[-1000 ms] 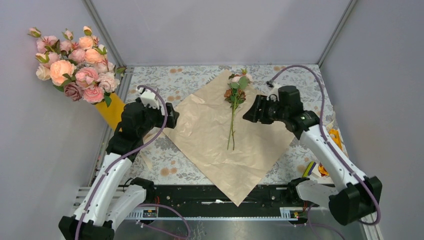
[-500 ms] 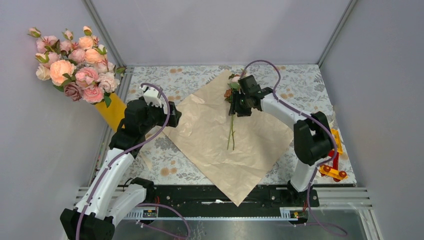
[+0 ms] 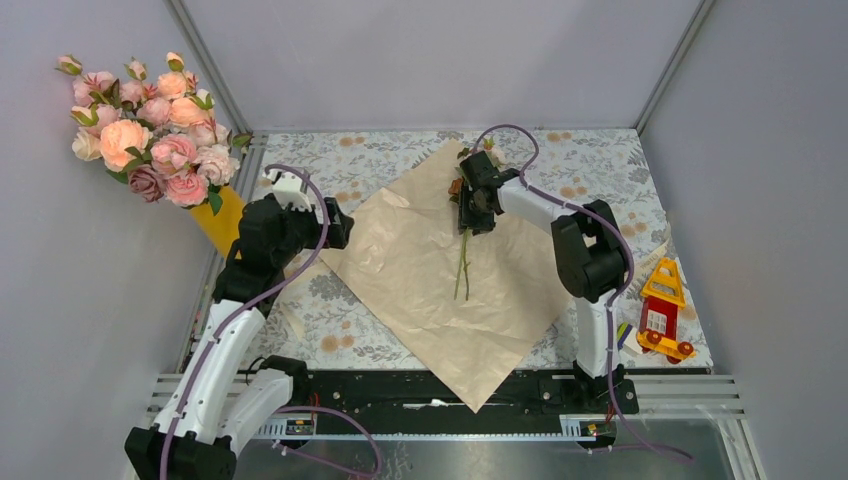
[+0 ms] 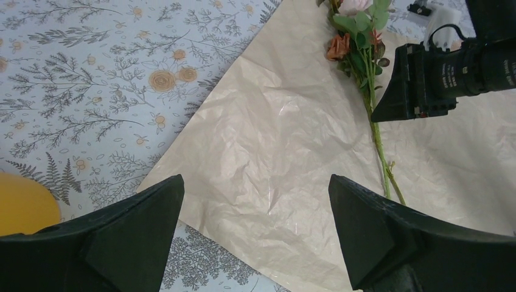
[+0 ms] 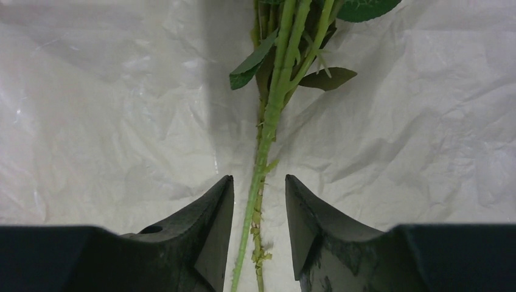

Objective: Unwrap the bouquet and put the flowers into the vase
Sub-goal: Pick up the fake flower from the wrapping paper.

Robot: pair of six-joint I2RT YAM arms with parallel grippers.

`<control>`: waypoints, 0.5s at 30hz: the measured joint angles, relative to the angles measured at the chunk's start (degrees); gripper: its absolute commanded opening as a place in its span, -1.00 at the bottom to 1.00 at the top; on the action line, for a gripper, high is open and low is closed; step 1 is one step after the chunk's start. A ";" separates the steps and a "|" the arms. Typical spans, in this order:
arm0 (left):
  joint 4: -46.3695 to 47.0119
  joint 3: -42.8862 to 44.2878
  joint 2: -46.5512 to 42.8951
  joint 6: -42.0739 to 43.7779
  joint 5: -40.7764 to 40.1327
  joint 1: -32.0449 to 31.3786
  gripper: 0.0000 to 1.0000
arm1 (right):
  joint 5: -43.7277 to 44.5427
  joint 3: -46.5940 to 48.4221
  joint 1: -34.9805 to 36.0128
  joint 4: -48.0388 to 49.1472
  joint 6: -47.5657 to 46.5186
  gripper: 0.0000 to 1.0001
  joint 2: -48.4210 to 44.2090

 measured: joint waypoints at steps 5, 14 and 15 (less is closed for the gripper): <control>0.92 -0.09 -0.24 -0.85 0.68 1.53 0.98 | 1.14 1.42 0.04 -0.76 -0.22 -0.31 2.40; 1.01 -0.37 -0.24 -0.90 1.66 1.75 0.98 | 1.55 3.19 0.04 -1.40 -0.61 -0.53 3.37; 0.96 -0.44 -0.22 -0.92 1.66 1.75 0.98 | 1.55 3.54 0.04 -1.42 -0.63 -0.54 3.50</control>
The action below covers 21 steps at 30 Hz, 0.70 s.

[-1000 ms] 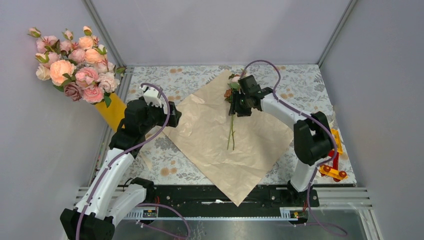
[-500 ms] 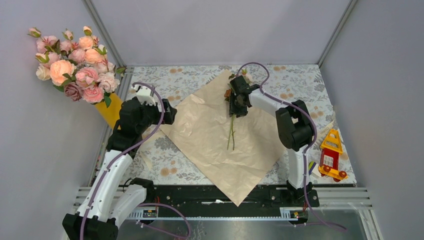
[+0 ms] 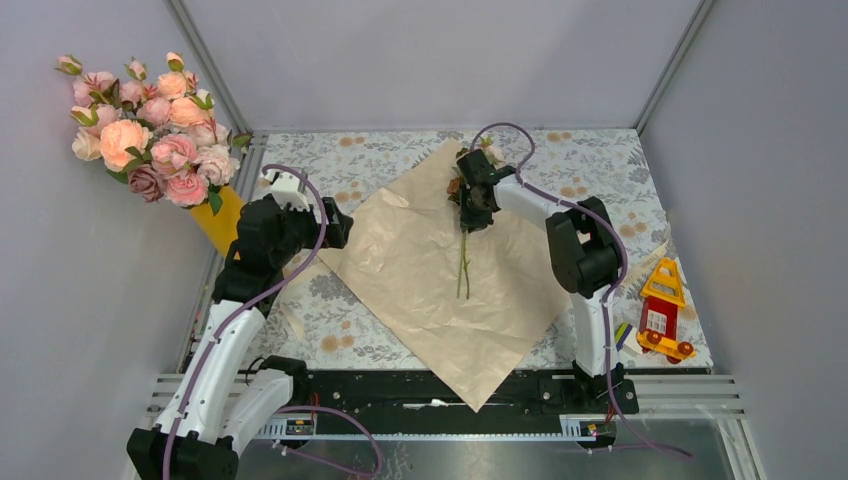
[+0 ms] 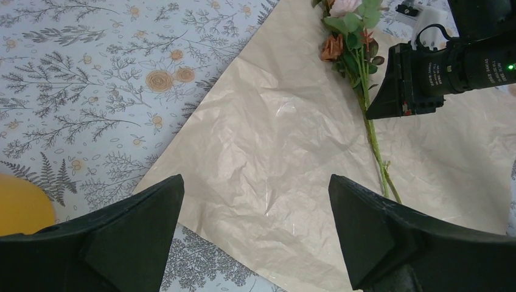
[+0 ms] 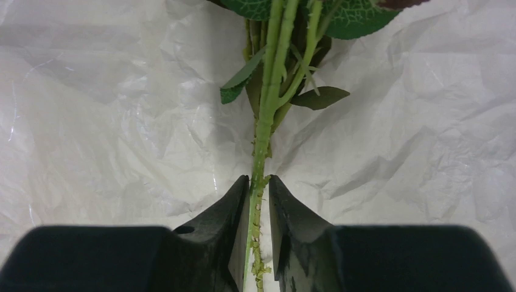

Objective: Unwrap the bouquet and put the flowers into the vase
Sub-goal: Pick up the fake flower from the wrapping paper.

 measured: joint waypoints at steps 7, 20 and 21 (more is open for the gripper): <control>0.02 -0.09 0.00 -0.33 0.00 0.00 0.98 | 0.00 0.52 0.00 0.07 0.00 -0.56 1.20; 0.02 -0.09 0.00 -0.37 0.13 0.00 0.98 | -0.24 1.44 0.20 0.11 0.22 -1.00 1.86; 0.02 -0.09 0.00 -0.37 0.24 0.00 0.98 | -0.28 1.44 0.20 0.13 0.22 -1.00 1.75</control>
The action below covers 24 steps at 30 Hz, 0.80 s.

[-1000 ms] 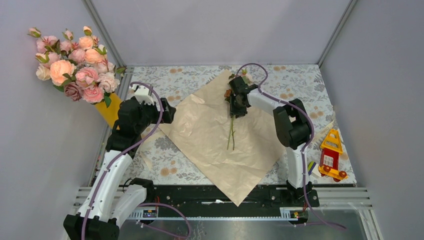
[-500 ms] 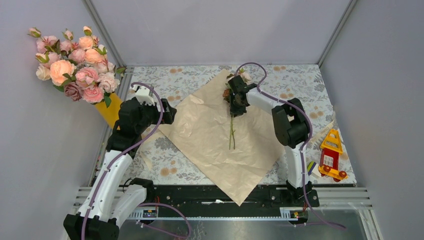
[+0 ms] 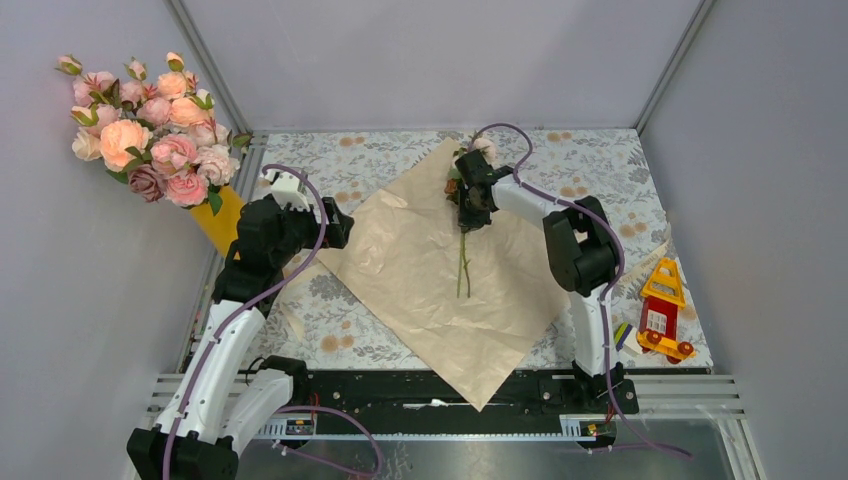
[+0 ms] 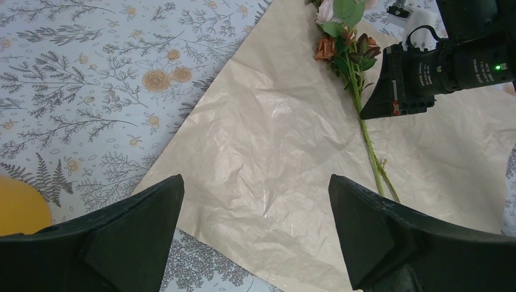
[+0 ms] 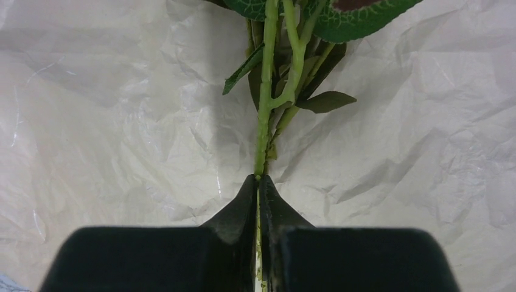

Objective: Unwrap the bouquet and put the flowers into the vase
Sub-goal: Pick up the fake flower from the wrapping paper.

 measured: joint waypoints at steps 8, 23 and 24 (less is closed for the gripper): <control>1.27 -0.07 -0.24 -1.46 1.66 0.00 0.98 | -1.88 -8.39 0.00 4.42 -0.17 -1.00 -10.36; 14.95 0.28 -0.94 -18.25 11.67 -1.57 0.98 | -9.46 -23.63 0.04 19.63 -2.08 -1.00 -37.07; 17.66 -0.07 -0.33 -20.41 12.44 -2.62 0.97 | -10.56 -25.14 0.07 20.81 -1.95 -1.00 -38.23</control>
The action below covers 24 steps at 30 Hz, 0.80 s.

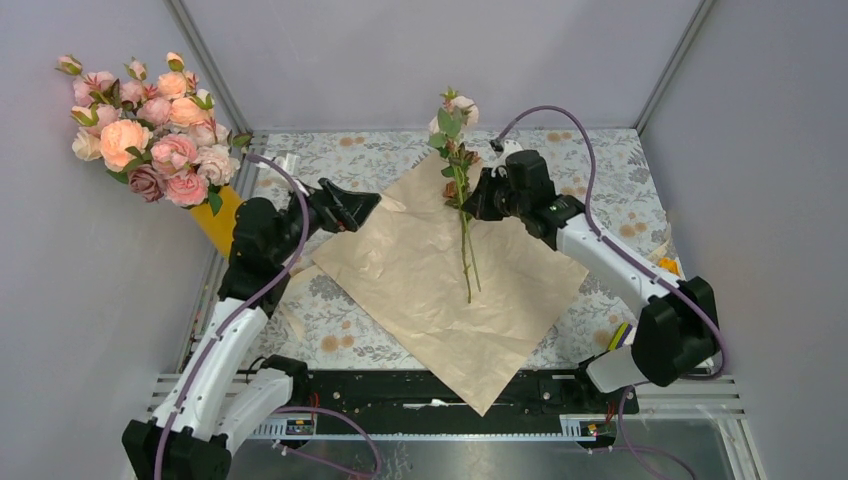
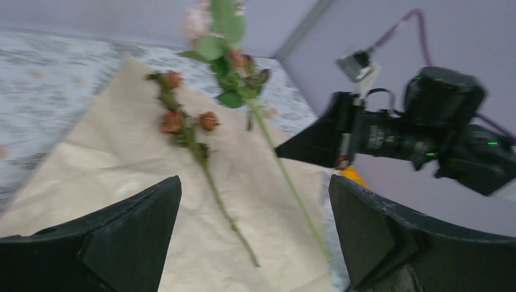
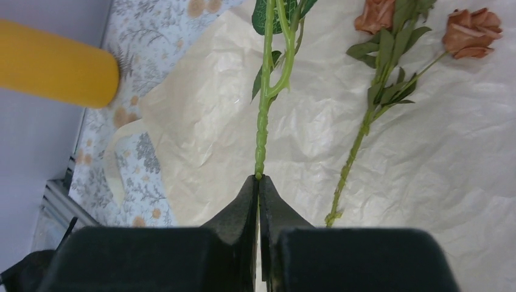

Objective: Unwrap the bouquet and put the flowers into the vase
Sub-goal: Pick up the fake flower from the wrapping paper, then insert the fake flower into the vase.

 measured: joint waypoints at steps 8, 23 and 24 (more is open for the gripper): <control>18.21 -1.51 11.47 -14.69 4.02 -10.67 0.97 | -6.38 -6.91 0.79 6.05 0.44 -1.00 -8.63; 31.04 5.14 21.31 -24.76 4.68 -16.70 0.59 | -9.75 -7.41 8.46 10.64 -2.82 -1.00 -19.17; 31.21 5.77 21.35 -24.74 4.68 -16.72 0.54 | -9.84 -7.41 8.87 10.64 -3.17 -1.00 -19.19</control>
